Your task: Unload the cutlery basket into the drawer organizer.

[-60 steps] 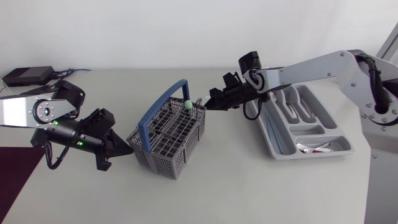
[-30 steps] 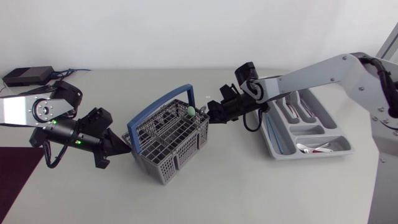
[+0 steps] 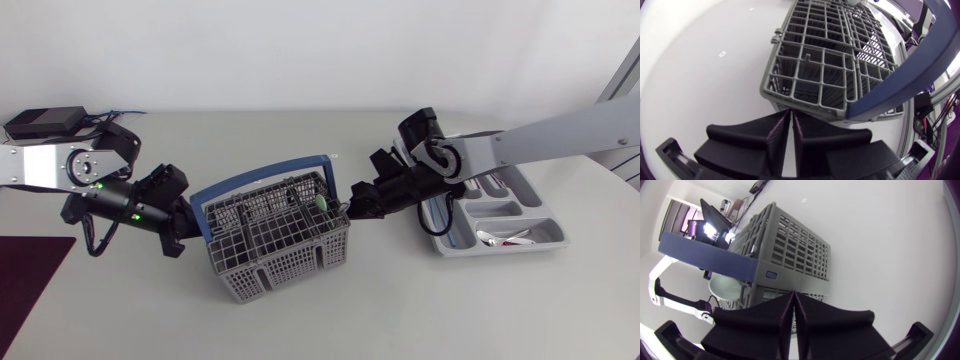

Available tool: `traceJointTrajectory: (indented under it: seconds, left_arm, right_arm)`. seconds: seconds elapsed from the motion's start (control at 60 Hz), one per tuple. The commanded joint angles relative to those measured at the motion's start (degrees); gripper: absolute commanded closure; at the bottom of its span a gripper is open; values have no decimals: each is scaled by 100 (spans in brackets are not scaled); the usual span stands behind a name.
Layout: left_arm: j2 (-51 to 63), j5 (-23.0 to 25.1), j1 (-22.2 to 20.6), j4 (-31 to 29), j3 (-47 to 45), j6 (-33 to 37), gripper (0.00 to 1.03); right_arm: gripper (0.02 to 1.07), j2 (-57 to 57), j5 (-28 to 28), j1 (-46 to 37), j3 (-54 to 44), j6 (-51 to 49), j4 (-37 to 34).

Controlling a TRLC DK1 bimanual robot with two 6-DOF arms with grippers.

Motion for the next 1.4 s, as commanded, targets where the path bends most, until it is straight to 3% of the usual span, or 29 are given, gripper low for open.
traceJointTrajectory:
  seconds: [0.0, 0.233, 0.433, 0.7, 1.05, 1.383]
  left_arm:
    - [258, 114, -294, 91, 237, -176, 85]
    - [601, 114, -680, 117, 799, -545, 85]
    - [1172, 114, -724, 117, 1511, -765, 85]
    - [1629, 105, -557, 117, 2083, -905, 85]
    - [1392, 114, -39, 100, 1696, -686, 84]
    - [240, 114, 242, 100, 685, -325, 81]
  right_arm:
    - [99, -209, -192, -71, -161, -150, -3]
    - [99, -244, -122, -308, -407, -335, -64]
    - [99, -253, -52, -440, -495, -432, -117]
    - [99, -24, 212, -308, -143, -396, -117]
    - [98, -121, 827, -413, -346, -458, 77]
    - [52, -1193, 1521, -598, -1031, -924, 156]
